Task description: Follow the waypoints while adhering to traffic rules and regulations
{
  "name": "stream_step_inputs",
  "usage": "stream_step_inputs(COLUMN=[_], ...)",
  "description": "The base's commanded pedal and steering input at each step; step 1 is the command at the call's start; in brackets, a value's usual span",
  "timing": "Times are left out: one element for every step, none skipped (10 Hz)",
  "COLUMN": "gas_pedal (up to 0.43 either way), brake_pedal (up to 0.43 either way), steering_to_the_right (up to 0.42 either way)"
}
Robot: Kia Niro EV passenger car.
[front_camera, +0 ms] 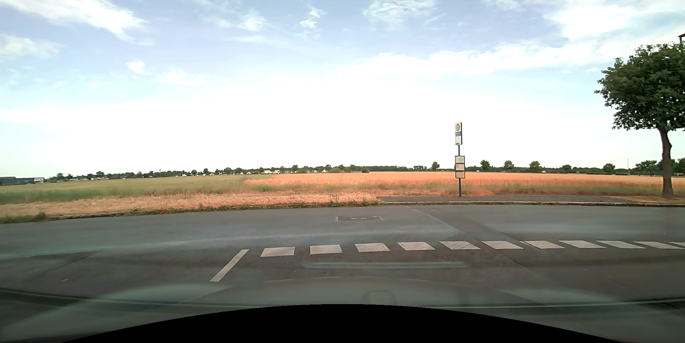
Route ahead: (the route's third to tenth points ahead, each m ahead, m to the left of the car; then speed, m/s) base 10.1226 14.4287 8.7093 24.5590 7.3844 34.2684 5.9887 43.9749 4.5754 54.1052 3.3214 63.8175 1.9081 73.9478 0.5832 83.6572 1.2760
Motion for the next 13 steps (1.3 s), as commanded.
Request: stream_step_inputs(gas_pedal=[0.0,0.0,0.0,0.0,0.0,0.0,0.0,0.0,0.0,0.0,0.0,0.0,0.0], brake_pedal=[0.061,0.018,0.0,0.0,0.0,0.0,0.0,0.0,0.0,0.0,0.006,0.018,0.024], steering_to_the_right=[-0.024,-0.024,-0.024,-0.024,-0.024,-0.024,-0.024,-0.024,-0.024,-0.024,-0.024,-0.024,-0.024])
